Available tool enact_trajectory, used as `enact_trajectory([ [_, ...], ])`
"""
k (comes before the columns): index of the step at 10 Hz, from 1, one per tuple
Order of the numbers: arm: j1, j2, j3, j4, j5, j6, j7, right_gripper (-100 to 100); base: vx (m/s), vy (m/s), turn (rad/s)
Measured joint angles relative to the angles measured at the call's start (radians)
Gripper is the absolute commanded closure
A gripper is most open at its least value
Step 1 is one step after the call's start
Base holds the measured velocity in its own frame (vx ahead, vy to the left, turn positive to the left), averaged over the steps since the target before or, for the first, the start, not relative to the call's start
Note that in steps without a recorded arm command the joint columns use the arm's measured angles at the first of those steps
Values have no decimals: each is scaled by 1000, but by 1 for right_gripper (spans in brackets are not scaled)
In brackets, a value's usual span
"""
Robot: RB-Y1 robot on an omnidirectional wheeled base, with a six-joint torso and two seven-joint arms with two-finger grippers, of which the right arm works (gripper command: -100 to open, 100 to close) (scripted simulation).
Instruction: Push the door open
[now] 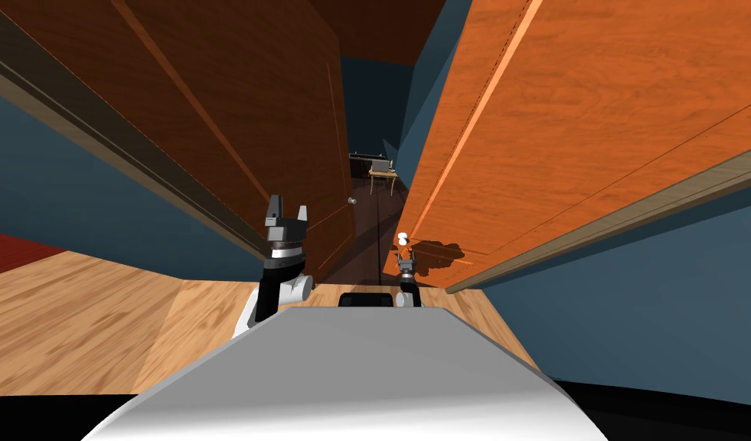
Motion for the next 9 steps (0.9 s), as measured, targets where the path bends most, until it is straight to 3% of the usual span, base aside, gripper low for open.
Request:
enact_trajectory([
  [9,-2,-10,75,-3,-126,-12,-217,-100,-12,2,0],
])
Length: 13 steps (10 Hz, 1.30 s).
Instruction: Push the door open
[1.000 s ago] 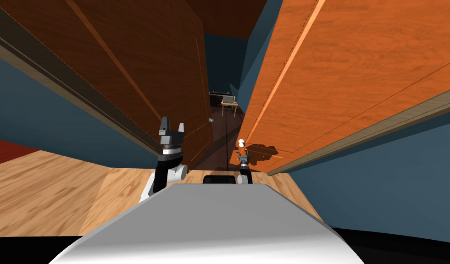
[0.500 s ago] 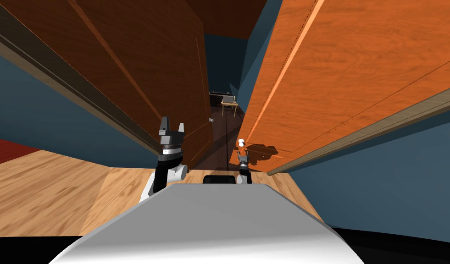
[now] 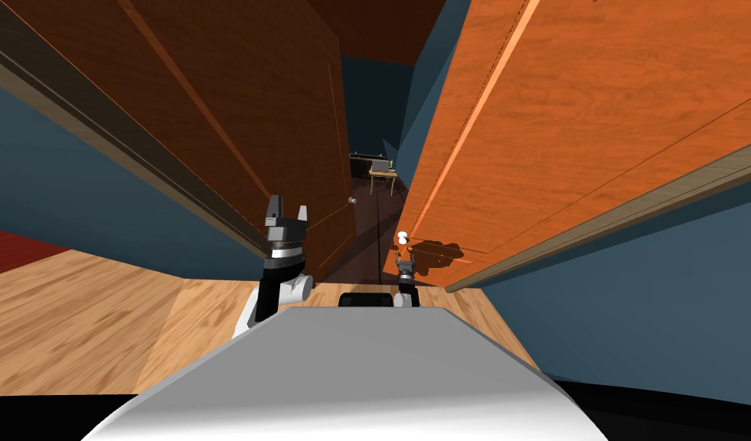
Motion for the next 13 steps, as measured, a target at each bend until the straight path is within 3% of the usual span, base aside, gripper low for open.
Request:
enact_trajectory([
  [3,0,-4,29,-2,-50,-4,-85,-100,-14,3,0],
  [10,-1,-9,75,-4,-124,-12,-233,-100,-10,1,0],
  [13,-4,-10,79,1,-135,-14,-257,-100,119,-9,17],
])
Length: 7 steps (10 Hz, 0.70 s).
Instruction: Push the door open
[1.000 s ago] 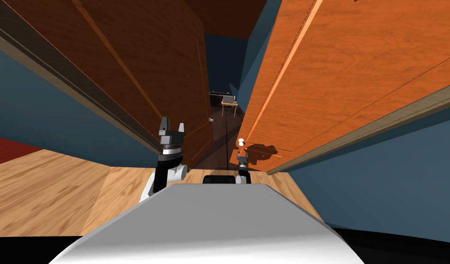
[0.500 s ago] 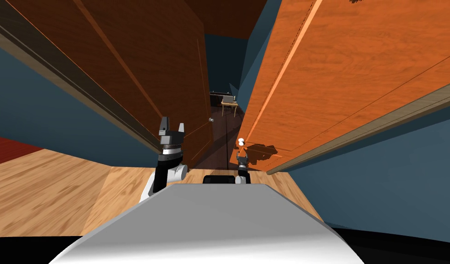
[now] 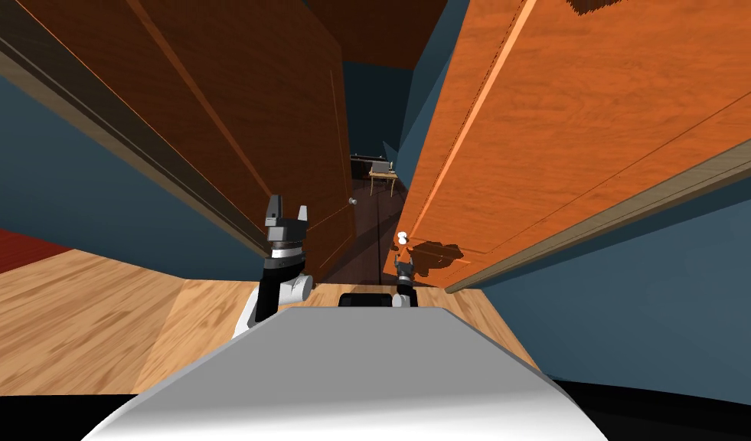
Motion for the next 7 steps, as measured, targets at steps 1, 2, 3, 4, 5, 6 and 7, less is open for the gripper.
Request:
enact_trajectory([
  [1,-3,0,-3,4,-1,0,-2,-100,212,-49,29],
  [2,-6,0,-6,6,-1,0,-4,-100,189,-52,34],
  [3,-9,0,-8,11,-1,-1,-5,-100,206,-66,23],
  [4,-11,-1,-12,11,-3,1,-6,-100,192,-43,37],
  [5,-14,0,-16,14,-3,2,-6,-100,192,-30,19],
  [6,-16,0,-18,18,-4,2,-7,-100,197,-35,18],
  [7,-19,0,-21,21,-4,2,-8,-100,86,-16,8],
])
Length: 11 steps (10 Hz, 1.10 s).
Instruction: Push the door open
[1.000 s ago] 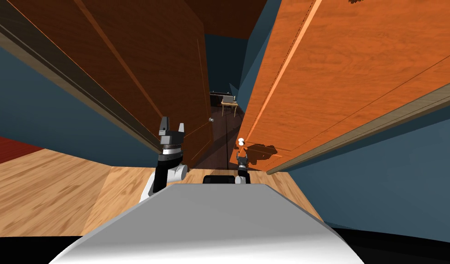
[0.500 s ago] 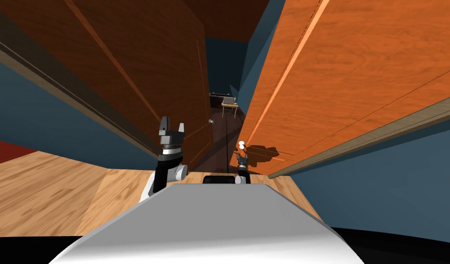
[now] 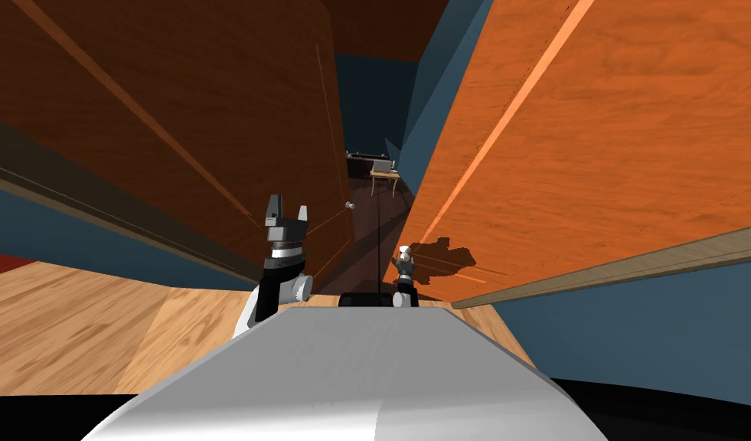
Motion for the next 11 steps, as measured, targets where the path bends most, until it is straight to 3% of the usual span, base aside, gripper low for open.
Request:
enact_trajectory([
  [1,-1,0,0,0,0,0,0,100,-11,-2,-23],
  [6,2,-2,-1,3,-1,3,0,100,-16,1,2],
  [10,14,5,-11,0,-9,7,12,100,136,-1,-36],
  [11,4,10,-16,13,-10,0,12,100,170,-2,-42],
])
